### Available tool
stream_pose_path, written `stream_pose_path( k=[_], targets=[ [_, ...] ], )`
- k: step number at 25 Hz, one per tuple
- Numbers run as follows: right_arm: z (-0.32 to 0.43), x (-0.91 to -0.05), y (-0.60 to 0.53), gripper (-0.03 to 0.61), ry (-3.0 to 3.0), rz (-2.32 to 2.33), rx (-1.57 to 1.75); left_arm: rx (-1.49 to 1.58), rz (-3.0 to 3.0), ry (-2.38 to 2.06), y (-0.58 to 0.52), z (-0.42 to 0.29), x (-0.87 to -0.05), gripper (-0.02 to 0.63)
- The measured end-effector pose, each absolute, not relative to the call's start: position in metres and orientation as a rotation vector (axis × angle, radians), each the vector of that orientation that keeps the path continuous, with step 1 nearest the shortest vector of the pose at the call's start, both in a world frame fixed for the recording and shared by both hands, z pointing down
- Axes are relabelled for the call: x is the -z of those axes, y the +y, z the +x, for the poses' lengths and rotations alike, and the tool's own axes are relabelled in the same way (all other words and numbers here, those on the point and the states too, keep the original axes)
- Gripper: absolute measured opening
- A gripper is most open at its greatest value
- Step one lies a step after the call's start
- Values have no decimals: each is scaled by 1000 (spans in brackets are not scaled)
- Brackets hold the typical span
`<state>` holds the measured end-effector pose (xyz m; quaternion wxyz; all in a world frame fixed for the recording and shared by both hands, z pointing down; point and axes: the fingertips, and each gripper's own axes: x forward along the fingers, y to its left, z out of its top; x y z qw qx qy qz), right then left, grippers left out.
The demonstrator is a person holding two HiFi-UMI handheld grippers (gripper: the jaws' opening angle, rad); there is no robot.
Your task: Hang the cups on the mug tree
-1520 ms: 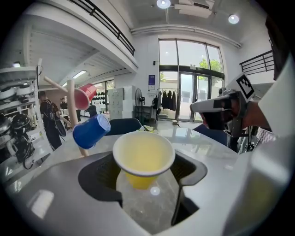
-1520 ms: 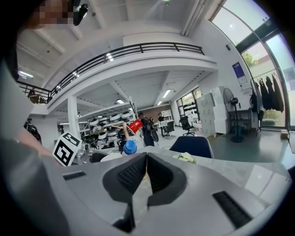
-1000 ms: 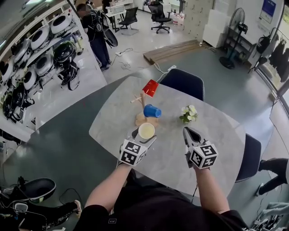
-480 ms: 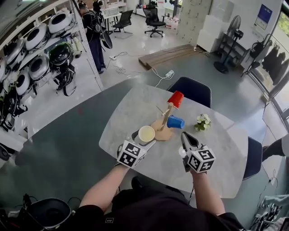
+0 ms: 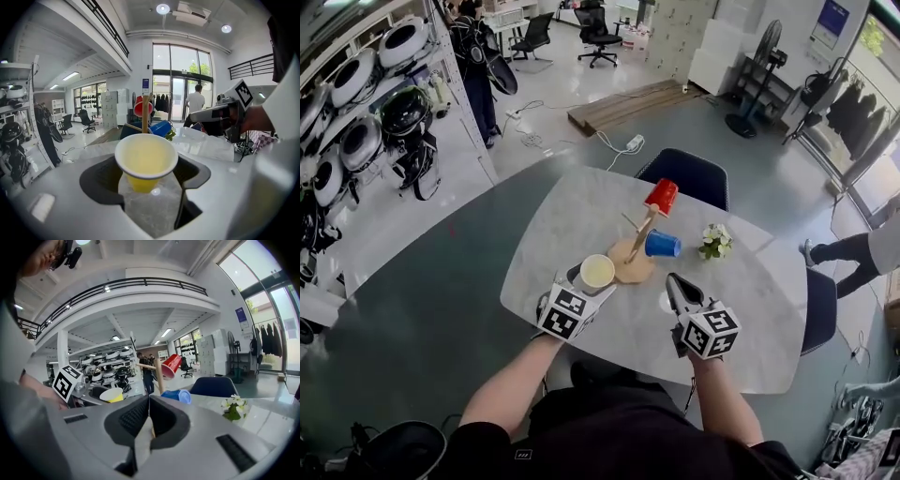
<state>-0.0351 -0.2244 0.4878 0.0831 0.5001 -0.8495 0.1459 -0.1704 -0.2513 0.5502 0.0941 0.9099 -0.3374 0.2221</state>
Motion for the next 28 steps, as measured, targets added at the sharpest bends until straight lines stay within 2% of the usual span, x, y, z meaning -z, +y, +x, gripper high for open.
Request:
stream_pose_path(
  k=[18,28],
  targets=[
    [26,-510,-209,14,-2604,1417,-495,-830,2530,-1097,-252,-127,-587,337],
    [18,-512,-221,14,-2572,1435,-519,-1006,2479,-952,-260,-122,-640,337]
  ],
)
